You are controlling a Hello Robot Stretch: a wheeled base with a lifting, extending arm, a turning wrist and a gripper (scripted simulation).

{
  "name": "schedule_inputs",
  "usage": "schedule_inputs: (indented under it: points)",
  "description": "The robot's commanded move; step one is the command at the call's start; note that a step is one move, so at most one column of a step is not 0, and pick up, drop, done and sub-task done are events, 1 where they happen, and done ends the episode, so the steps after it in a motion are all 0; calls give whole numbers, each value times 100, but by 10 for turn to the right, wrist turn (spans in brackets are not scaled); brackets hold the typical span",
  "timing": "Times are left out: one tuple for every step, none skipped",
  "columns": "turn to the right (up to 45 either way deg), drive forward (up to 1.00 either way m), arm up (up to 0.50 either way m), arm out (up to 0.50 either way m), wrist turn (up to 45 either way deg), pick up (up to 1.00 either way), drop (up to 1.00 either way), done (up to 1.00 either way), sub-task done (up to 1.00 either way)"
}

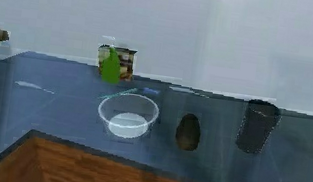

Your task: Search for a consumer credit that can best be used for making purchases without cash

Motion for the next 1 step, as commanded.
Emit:
schedule_inputs:
  points:
    - [0,95,0,0,0,0,0,0,0]
